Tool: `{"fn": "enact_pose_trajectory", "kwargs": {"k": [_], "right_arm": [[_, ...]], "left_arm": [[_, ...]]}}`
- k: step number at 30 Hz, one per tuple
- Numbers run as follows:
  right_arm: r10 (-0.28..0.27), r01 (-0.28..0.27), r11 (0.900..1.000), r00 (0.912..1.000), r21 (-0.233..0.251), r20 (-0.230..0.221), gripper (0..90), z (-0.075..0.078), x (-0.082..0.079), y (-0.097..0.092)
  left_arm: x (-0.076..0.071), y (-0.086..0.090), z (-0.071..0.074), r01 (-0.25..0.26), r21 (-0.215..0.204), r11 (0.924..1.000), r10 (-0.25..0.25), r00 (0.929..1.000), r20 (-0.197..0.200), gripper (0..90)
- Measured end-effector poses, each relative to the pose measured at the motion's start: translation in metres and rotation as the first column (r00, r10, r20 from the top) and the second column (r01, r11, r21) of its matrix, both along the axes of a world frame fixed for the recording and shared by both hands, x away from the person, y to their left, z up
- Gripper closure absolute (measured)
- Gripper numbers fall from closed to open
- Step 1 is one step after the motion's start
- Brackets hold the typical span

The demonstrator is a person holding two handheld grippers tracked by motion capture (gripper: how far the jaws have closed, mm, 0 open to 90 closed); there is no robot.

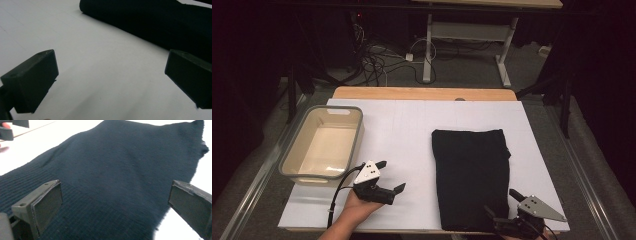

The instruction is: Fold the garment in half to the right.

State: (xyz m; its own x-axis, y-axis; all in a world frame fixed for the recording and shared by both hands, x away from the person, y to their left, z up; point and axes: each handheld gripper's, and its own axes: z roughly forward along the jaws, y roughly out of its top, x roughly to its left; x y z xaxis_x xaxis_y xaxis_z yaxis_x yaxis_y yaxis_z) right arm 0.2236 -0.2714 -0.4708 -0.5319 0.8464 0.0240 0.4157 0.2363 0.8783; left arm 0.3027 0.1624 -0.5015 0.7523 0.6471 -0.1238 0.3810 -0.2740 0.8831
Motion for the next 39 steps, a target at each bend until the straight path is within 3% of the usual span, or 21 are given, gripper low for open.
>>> {"fn": "enact_pose_trajectory", "kwargs": {"k": [9,19,25,29,31,35,39], "right_arm": [[0.035,-0.035,0.9993,0.9994,-0.012,-0.002,0.0,0.002,0.002,0.019],[0.144,-0.144,0.9894,0.9895,-0.015,-0.012,5.0,0.003,-0.006,0.054],[0.195,-0.195,0.9807,0.9807,-0.012,-0.008,18.4,0.006,-0.012,0.080],[0.235,-0.234,0.9720,0.9718,0.020,-0.026,39.3,0.008,-0.019,0.098],[0.248,-0.248,0.9687,0.9675,0.005,-0.048,43.6,0.006,-0.021,0.106],[0.240,-0.247,0.9660,0.9668,-0.076,-0.086,42.5,-0.004,-0.022,0.116],[0.233,-0.243,0.9668,0.9647,-0.078,-0.123,37.2,-0.009,-0.021,0.112]], "left_arm": [[-0.001,0.000,0.000,0.001,0.003,1.0000,-0.001,1.0000,0.005,0.0],[-0.001,-0.001,0.000,0.002,0.004,1.0000,-0.002,1.0000,0.005,0.0],[-0.001,-0.001,0.000,0.005,0.005,1.0000,-0.005,1.0000,0.008,0.0],[-0.001,-0.001,0.000,0.003,0.006,1.0000,-0.003,1.0000,0.008,0.0],[-0.001,-0.001,0.000,0.002,0.006,1.0000,-0.002,1.0000,0.008,0.0],[-0.001,-0.001,0.000,0.003,0.005,1.0000,-0.003,1.0000,0.007,0.0],[-0.001,-0.001,0.000,0.004,0.004,1.0000,-0.004,1.0000,0.006,0.0]]}}
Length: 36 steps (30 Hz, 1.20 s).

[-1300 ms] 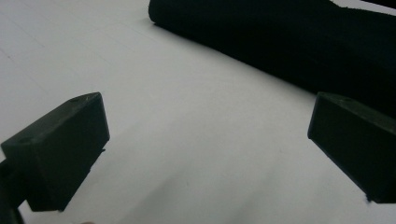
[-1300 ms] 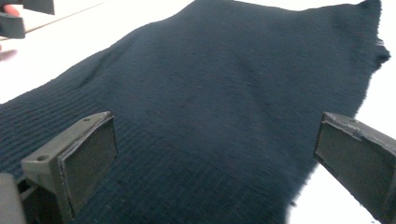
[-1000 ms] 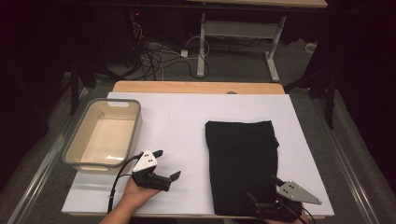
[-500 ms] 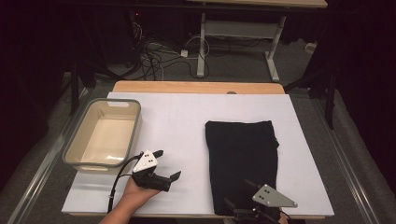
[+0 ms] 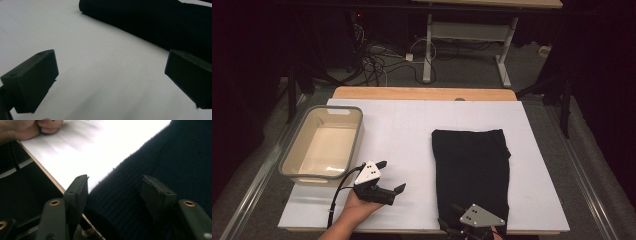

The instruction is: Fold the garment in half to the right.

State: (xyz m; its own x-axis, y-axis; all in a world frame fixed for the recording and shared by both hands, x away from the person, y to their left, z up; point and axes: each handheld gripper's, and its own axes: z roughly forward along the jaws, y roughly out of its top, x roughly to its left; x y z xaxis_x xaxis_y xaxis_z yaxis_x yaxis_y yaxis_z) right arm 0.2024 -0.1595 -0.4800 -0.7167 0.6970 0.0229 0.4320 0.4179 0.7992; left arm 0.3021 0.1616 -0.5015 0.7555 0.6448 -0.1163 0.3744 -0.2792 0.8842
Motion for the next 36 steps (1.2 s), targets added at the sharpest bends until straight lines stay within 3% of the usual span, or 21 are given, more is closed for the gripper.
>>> {"fn": "enact_pose_trajectory", "kwargs": {"k": [3,11,19,21,26,28,32,36], "right_arm": [[0.011,-0.011,0.9999,0.9994,-0.006,-0.034,33.2,-0.007,0.001,-0.001],[0.013,-0.015,0.9989,0.9990,-0.045,-0.043,32.2,-0.011,0.003,0.007],[-0.010,0.011,0.9888,0.9999,-0.149,0.005,25.0,-0.015,0.002,0.028],[-0.018,0.023,0.9842,0.9994,-0.176,0.028,28.7,-0.015,0.001,0.030],[-0.019,0.029,0.9832,0.9983,-0.180,0.055,44.5,-0.015,0.002,0.024],[-0.034,0.049,0.9805,0.9961,-0.191,0.082,60.2,-0.015,0.001,0.021],[-0.030,0.038,0.9898,0.9977,-0.138,0.061,67.0,-0.014,0.006,0.013],[-0.009,0.013,0.9959,0.9991,-0.089,0.042,67.7,-0.012,0.007,0.008]], "left_arm": [[0.000,0.000,0.000,-0.001,0.000,1.0000,0.001,1.0000,0.000,0.0],[0.000,0.000,0.000,0.001,0.003,1.0000,-0.001,1.0000,-0.002,0.0],[0.000,-0.001,0.000,-0.001,0.007,1.0000,0.001,1.0000,-0.004,0.0],[0.000,-0.001,0.000,-0.002,0.006,1.0000,0.002,1.0000,-0.004,0.0],[0.000,-0.001,0.000,-0.009,0.008,0.9999,0.009,0.9999,-0.005,0.0],[0.001,-0.001,0.000,-0.011,0.006,0.9999,0.011,0.9999,-0.009,0.0],[0.003,0.001,0.000,-0.022,-0.003,0.9997,0.022,0.9993,-0.031,0.0],[0.012,0.000,0.010,-0.074,-0.001,0.9972,0.074,0.9968,-0.029,0.0]]}}
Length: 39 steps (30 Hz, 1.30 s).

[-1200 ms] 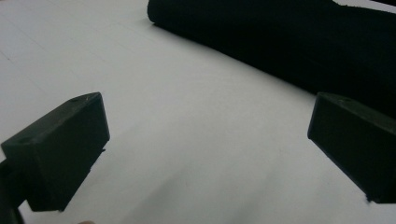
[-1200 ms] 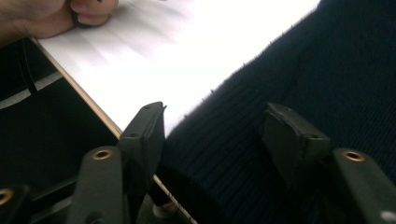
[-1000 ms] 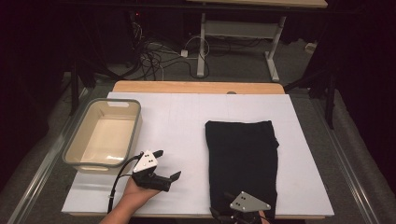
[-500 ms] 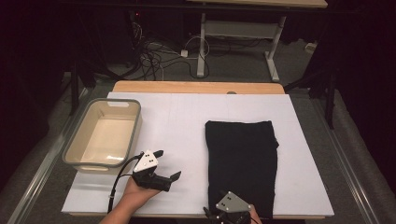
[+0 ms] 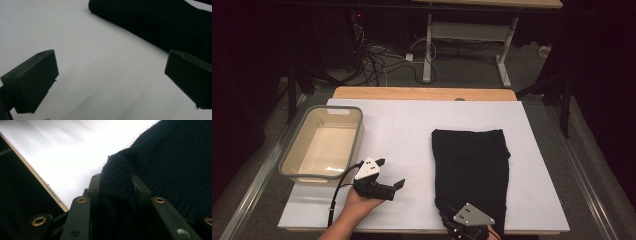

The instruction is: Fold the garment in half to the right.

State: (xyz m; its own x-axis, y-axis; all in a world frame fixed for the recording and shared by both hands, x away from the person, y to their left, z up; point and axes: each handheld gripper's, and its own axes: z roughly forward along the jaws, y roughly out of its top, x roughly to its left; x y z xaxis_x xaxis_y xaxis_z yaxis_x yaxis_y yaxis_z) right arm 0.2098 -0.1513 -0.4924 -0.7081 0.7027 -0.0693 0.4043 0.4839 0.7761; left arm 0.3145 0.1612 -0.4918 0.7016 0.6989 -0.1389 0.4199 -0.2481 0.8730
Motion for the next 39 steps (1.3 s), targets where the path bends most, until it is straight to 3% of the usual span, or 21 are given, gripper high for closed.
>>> {"fn": "enact_pose_trajectory", "kwargs": {"k": [5,13,17,21,25,28,31,32,37,39], "right_arm": [[0.014,-0.014,0.9998,0.9999,0.014,-0.002,67.5,0.001,-0.001,-0.002],[0.020,-0.020,0.9995,0.9998,0.025,0.003,67.3,-0.002,-0.001,-0.004],[0.019,-0.019,0.9995,0.9998,0.026,0.004,67.1,-0.003,-0.001,-0.004],[0.016,-0.016,0.9998,0.9997,0.014,0.019,67.1,-0.003,-0.003,-0.002],[0.020,-0.021,0.9996,0.9996,0.017,0.021,67.1,-0.004,-0.003,-0.003],[0.022,-0.023,0.9996,0.9995,0.019,0.021,67.0,-0.004,-0.003,-0.003],[0.024,-0.025,0.9995,0.9994,0.017,0.025,67.0,-0.004,-0.003,-0.003],[0.025,-0.025,0.9995,0.9994,0.017,0.026,67.0,-0.004,-0.003,-0.003],[0.024,-0.024,0.9996,0.9994,0.014,0.026,66.9,-0.004,-0.003,-0.003],[0.018,-0.018,0.9998,0.9994,0.011,0.028,66.9,-0.004,-0.004,-0.002]], "left_arm": [[0.023,-0.015,0.012,-0.006,-0.010,0.9999,0.005,0.9995,-0.032,0.0],[0.070,-0.063,0.014,-0.008,-0.017,0.9998,0.006,0.9948,-0.102,0.0],[0.094,-0.092,0.014,-0.015,0.010,0.9998,0.016,0.9923,-0.123,0.7],[0.121,-0.116,0.010,-0.043,0.041,0.9982,0.049,0.9849,-0.166,4.1],[0.142,-0.132,0.003,-0.070,0.090,0.9935,0.088,0.9745,-0.206,14.7],[0.156,-0.139,-0.004,-0.085,0.129,0.9880,0.119,0.9516,-0.284,17.8],[0.153,-0.144,-0.004,-0.100,0.138,0.9853,0.133,0.9575,-0.256,28.5],[0.151,-0.146,-0.004,-0.086,0.128,0.9880,0.117,0.9600,-0.254,36.3],[0.153,-0.144,-0.004,-0.075,0.060,0.9954,0.090,0.9481,-0.305,60.9],[0.152,-0.143,-0.004,-0.067,0.049,0.9965,0.079,0.9496,-0.303,67.6]]}}
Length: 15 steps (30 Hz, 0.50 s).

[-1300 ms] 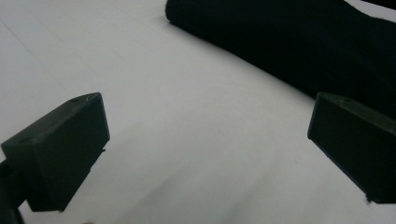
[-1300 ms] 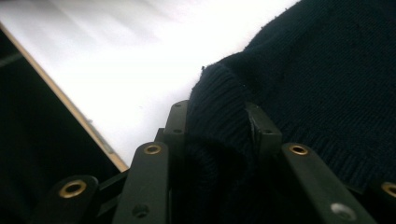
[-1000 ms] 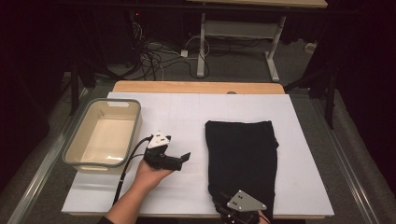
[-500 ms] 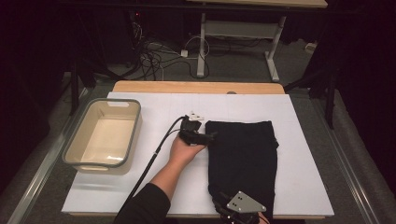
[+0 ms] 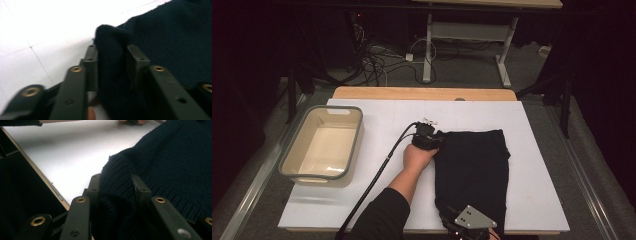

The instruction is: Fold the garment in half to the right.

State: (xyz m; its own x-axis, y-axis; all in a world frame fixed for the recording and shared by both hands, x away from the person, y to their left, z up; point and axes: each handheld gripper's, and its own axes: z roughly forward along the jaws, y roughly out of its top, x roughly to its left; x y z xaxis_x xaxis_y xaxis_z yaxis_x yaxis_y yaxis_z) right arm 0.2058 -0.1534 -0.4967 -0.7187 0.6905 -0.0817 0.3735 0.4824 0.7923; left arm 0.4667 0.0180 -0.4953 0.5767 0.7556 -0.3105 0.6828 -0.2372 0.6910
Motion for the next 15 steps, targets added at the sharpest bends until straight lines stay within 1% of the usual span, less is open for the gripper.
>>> {"fn": "enact_pose_trajectory", "kwargs": {"k": [3,6,8,10,12,13,15], "right_arm": [[0.002,-0.002,1.0000,1.0000,-0.002,0.004,67.0,0.001,0.000,0.000],[-0.001,0.001,0.9999,1.0000,0.011,-0.002,67.1,0.003,0.000,0.001],[0.007,-0.007,0.9999,0.9999,0.016,0.008,67.1,0.005,0.000,0.003],[0.011,-0.011,0.9999,0.9999,0.012,0.011,67.1,0.006,0.000,0.006],[0.022,-0.022,0.9995,0.9997,0.023,0.014,67.1,0.008,0.002,0.011],[0.026,-0.027,0.9993,0.9996,0.027,0.013,67.1,0.008,0.003,0.013],[0.039,-0.039,0.9987,0.9991,0.033,0.017,67.0,0.010,0.006,0.020]], "left_arm": [[-0.002,-0.001,0.003,0.002,0.012,0.9999,-0.002,0.9994,0.035,73.0],[-0.003,0.001,0.006,0.003,0.012,0.9999,-0.004,0.9979,0.064,74.3],[-0.003,0.004,0.009,-0.001,0.010,1.0000,0.000,0.9973,0.074,74.8],[-0.004,0.008,0.012,-0.008,0.003,1.0000,0.008,0.9962,0.087,74.9],[-0.003,0.013,0.014,-0.016,0.014,0.9998,0.014,0.9953,0.095,74.9],[-0.002,0.019,0.015,-0.019,0.027,0.9995,0.016,0.9951,0.097,74.9],[0.000,0.028,0.016,-0.037,0.032,0.9988,0.033,0.9944,0.100,74.9]]}}
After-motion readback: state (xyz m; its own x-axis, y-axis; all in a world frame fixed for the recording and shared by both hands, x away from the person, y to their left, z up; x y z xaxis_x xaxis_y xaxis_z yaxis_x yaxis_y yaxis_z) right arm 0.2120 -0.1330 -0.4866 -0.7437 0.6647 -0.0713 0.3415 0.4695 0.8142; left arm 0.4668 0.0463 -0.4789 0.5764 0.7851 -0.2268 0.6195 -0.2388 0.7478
